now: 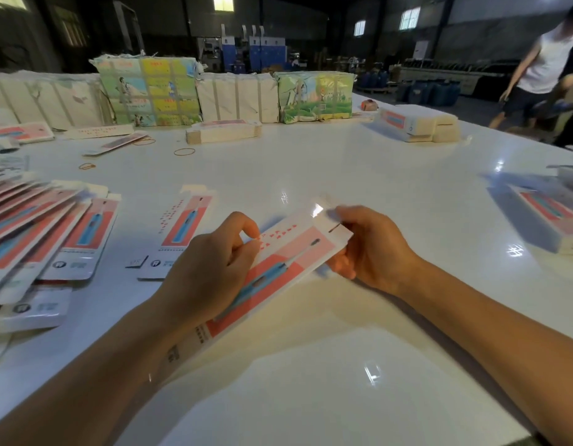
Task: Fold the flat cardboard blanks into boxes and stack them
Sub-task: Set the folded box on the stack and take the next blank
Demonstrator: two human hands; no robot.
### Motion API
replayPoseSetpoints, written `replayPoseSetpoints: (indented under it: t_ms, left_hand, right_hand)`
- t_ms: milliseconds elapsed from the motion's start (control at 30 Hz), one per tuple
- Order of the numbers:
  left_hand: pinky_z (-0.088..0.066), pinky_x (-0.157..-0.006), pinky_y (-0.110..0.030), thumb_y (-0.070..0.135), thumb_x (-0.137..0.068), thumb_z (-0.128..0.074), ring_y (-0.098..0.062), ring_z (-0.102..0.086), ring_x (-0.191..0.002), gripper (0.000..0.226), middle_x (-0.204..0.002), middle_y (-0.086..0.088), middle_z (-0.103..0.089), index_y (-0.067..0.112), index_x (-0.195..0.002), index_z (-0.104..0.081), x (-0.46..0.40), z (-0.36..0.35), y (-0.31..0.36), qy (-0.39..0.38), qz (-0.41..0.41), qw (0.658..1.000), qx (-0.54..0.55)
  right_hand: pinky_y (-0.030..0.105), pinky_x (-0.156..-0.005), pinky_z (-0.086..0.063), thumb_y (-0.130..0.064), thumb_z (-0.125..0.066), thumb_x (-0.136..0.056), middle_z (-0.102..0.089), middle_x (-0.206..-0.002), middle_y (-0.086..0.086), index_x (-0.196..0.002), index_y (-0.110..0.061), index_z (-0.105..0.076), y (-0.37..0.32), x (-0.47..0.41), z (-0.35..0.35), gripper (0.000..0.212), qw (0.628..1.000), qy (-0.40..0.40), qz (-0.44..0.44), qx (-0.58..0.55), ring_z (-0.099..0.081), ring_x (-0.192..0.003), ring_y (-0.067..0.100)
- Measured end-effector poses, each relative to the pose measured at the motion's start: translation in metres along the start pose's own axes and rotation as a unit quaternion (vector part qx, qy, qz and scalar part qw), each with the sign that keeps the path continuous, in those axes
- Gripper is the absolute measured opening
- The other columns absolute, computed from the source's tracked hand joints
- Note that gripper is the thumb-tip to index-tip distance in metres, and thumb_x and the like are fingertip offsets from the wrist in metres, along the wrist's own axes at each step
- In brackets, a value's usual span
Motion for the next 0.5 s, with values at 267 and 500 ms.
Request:
replayPoseSetpoints:
  t_ms: [267, 500]
  left_hand:
    - [-0.031, -0.051, -0.011, 0.077, -0.069, -0.032, -0.006, -0.054, -0.077, 0.067, -0.109, 0.016, -0.060, 0.033, -0.117, -0.046, 0.004, 0.000, 0.007, -0.019, -0.014, 0.981, -0.193]
    - [-0.031, -0.052, -0.015, 0.081, -0.065, -0.048, -0.006, -0.051, -0.079, 0.068, -0.104, 0.018, -0.053, 0.035, -0.115, -0.042, 0.002, -0.003, 0.010, -0.087, 0.021, 0.971, -0.223]
  right_hand:
    - [0.020, -0.033, -0.041, 0.008, -0.041, -0.091, -0.062, -0.052, 0.013, -0.079, 0.003, -0.062, 0.004, 0.002, 0.004, 0.025, 0.992, 0.034, 0.025, 0.121, -0.054, -0.035, 0.018]
    - [0.021, -0.034, -0.042, 0.006, -0.040, -0.093, -0.064, -0.057, 0.016, -0.083, 0.003, -0.062, 0.005, 0.001, 0.007, 0.024, 0.989, 0.065, 0.026, 0.127, -0.055, -0.037, 0.018]
Point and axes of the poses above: each hand's wrist, its own x-axis away from the middle knuckle, its own z-axis out of the back of the hand, y = z × x, the point moved 3 cm from there along -x, towards the middle knuckle
